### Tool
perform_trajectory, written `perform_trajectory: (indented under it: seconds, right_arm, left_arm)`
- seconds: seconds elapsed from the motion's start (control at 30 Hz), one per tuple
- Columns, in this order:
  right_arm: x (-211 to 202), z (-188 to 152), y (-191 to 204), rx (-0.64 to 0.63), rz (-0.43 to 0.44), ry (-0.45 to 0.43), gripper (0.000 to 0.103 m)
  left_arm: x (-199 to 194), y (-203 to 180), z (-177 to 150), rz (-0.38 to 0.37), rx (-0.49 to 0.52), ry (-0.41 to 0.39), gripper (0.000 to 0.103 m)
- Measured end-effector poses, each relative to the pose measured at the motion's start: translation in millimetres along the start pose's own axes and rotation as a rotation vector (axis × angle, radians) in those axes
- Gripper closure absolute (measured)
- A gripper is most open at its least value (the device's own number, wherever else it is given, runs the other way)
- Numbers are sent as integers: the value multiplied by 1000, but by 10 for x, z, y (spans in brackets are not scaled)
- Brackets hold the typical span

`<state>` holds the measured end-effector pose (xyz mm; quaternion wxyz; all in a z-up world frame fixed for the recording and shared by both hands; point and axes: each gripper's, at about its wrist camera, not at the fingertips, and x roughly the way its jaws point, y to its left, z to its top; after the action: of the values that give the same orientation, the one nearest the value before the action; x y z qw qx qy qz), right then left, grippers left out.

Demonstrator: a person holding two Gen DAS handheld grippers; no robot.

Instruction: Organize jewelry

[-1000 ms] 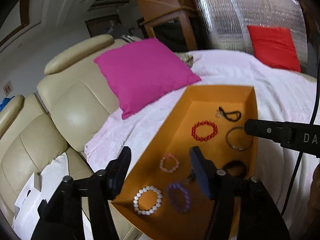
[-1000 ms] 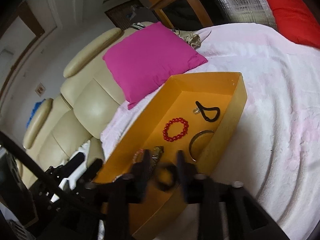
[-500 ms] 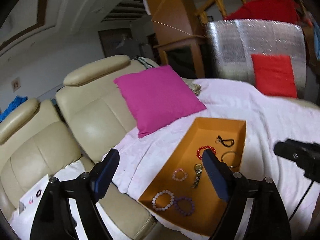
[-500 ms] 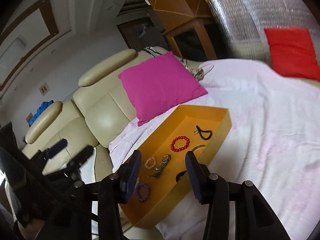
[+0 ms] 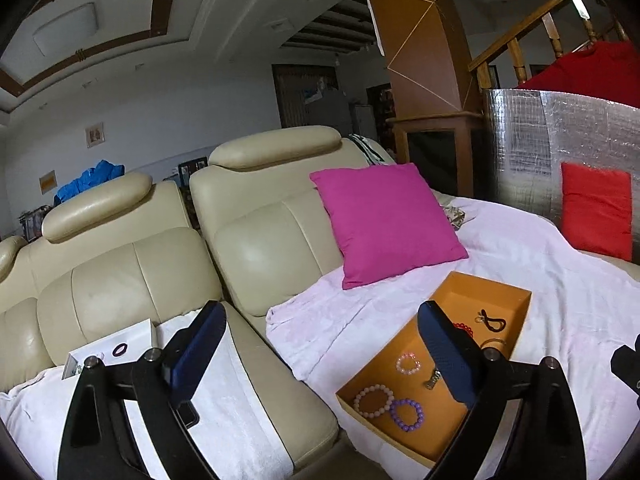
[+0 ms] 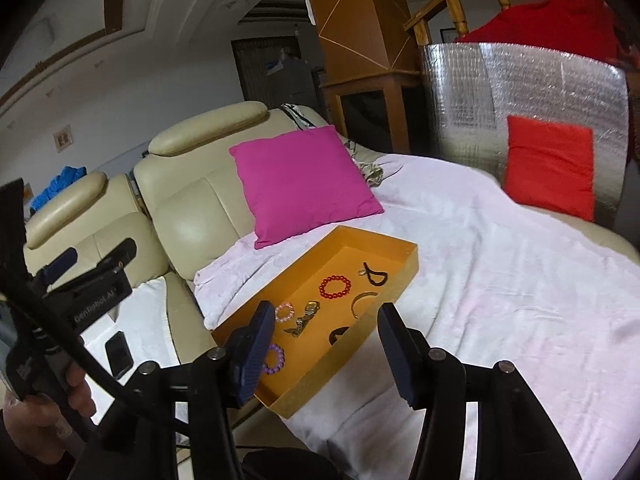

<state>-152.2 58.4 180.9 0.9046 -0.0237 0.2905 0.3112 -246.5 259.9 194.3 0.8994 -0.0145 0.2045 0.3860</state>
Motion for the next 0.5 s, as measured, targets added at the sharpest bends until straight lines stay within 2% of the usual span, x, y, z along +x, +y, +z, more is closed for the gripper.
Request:
perform_trajectory:
  seconds: [0.27, 0.5]
  right_arm:
    - [-195, -11, 106, 1, -56, -34, 41]
    - [-150, -51, 146, -2, -71, -23, 41]
  left_arm:
    - [-102, -21, 3, -39, 21, 1, 7]
    - [-97, -54, -10, -78, 47, 12, 7]
